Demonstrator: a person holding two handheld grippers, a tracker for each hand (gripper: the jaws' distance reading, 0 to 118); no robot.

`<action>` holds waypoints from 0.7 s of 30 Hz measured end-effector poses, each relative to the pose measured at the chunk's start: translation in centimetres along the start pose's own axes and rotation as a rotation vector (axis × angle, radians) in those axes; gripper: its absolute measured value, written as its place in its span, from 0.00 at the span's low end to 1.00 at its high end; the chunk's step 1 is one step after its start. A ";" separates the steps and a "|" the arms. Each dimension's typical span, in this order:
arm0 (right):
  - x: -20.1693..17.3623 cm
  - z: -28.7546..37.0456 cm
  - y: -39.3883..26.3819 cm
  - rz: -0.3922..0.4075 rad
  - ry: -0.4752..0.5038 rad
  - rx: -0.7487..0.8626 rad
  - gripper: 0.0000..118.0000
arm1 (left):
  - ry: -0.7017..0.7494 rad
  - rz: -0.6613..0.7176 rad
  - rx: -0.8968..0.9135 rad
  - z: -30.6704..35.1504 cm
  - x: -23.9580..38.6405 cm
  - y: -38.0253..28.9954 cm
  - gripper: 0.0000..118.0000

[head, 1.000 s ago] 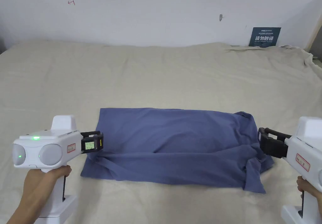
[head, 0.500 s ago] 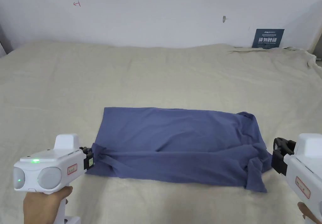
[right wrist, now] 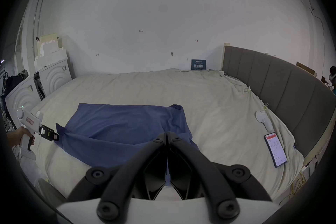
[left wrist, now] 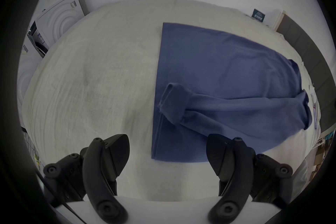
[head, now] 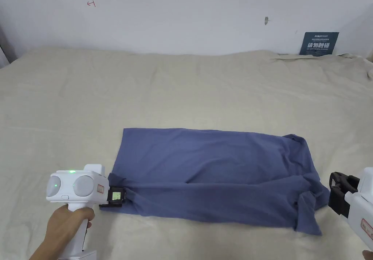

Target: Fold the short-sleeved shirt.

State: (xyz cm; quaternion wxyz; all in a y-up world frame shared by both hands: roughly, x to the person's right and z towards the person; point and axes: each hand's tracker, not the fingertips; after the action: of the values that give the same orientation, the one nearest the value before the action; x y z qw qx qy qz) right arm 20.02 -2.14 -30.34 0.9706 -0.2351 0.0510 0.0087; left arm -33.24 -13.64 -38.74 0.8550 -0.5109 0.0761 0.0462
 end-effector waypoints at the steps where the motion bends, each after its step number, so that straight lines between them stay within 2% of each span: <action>1: 0.0 -0.2 -0.1 -0.004 -0.001 -0.006 0.00 | 0.007 -0.003 -0.022 -0.5 0.0 0.2 0.78; 3: 0.1 -0.6 -0.2 -0.011 -0.004 -0.016 0.00 | 0.016 -0.008 -0.038 -1.3 0.0 0.3 0.77; 5: 0.1 -0.9 -0.4 -0.018 -0.007 -0.026 0.00 | 0.018 -0.014 -0.056 -1.8 0.3 0.3 0.68; 7: 0.1 -1.3 -0.6 -0.023 -0.010 -0.037 0.00 | -0.009 -0.023 -0.093 -2.1 0.6 -0.1 0.49; 9: 0.2 -1.7 -0.9 -0.033 -0.010 -0.053 0.00 | -0.005 -0.014 -0.076 -1.7 1.1 -0.4 0.40; 10: 0.3 -1.8 -1.1 -0.042 -0.009 -0.062 0.00 | -0.007 -0.018 -0.076 -1.5 1.2 -0.3 0.25; 11: 0.4 -2.1 -1.3 -0.051 -0.007 -0.073 0.00 | -0.023 -0.026 -0.079 -1.2 1.4 -0.5 0.17; 13: 0.7 -2.8 -1.9 -0.065 -0.008 -0.096 0.00 | -0.033 -0.042 -0.071 -1.0 1.8 -0.6 0.07; 17: 1.4 -4.9 -3.7 -0.089 -0.030 -0.200 0.01 | -0.045 -0.052 -0.029 -0.2 1.6 -0.6 0.04; 18: 1.5 -5.5 -4.2 -0.090 -0.036 -0.227 0.07 | -0.053 -0.042 -0.013 0.2 1.5 -0.6 0.04; 20: 1.5 -7.0 -5.4 -0.085 -0.047 -0.291 0.11 | -0.076 -0.030 0.013 1.3 1.3 -0.4 0.04; 21: 1.5 -7.6 -5.9 -0.069 -0.057 -0.328 0.19 | -0.084 -0.032 0.021 1.7 1.2 -0.3 0.04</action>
State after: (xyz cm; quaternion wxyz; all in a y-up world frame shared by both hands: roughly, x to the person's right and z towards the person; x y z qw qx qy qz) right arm 21.08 -10.91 -34.49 0.9201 -0.3914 0.0133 -0.0100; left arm -31.84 -12.34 -37.89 0.8635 -0.5005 0.0324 0.0534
